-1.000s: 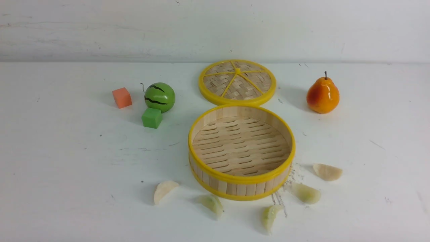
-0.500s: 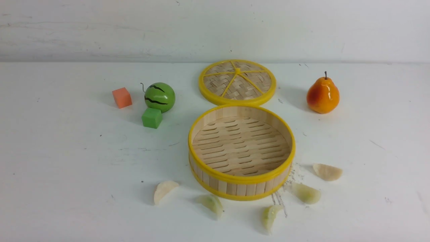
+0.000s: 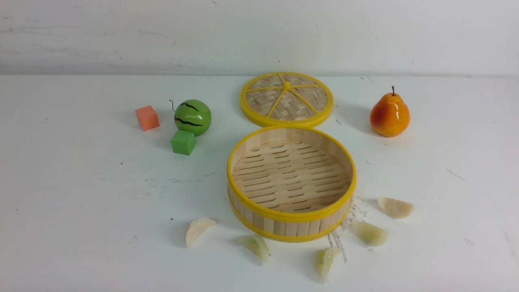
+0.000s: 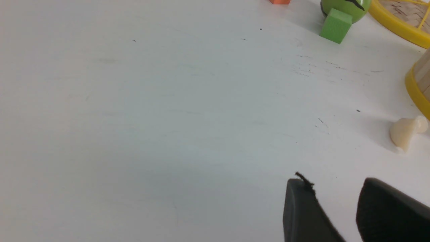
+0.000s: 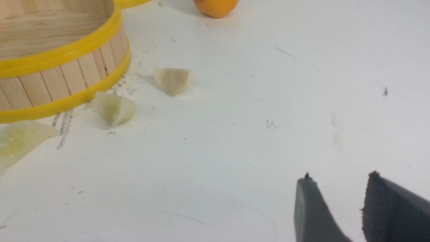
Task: Put the dumplings into the steamer on the white table.
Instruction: 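Reach for and grasp a dumpling on the table with the left gripper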
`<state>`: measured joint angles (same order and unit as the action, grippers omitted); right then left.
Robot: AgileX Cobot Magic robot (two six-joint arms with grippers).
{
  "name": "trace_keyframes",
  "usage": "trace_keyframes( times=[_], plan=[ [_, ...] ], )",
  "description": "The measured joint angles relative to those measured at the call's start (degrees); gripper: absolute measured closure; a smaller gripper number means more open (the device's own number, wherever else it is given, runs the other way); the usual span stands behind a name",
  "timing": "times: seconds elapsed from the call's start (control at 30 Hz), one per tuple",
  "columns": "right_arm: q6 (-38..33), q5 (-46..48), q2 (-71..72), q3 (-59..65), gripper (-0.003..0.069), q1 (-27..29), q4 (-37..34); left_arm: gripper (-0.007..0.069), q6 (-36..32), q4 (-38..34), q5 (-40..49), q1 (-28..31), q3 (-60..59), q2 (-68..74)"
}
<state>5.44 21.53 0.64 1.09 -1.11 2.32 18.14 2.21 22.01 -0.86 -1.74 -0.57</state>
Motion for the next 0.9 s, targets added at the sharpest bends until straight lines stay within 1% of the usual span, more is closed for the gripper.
trace_keyframes(
  times=[0.67, 0.9],
  plan=[
    [0.0, -0.1, 0.0, 0.0, 0.0419, 0.0, 0.0, 0.0387, 0.0, 0.0, 0.0, 0.0, 0.0, 0.0],
    [0.0, -2.2, 0.0, 0.3, 0.0419, 0.0, 0.1, 0.0387, 0.0, 0.0, 0.0, 0.0, 0.0, 0.0]
  ],
)
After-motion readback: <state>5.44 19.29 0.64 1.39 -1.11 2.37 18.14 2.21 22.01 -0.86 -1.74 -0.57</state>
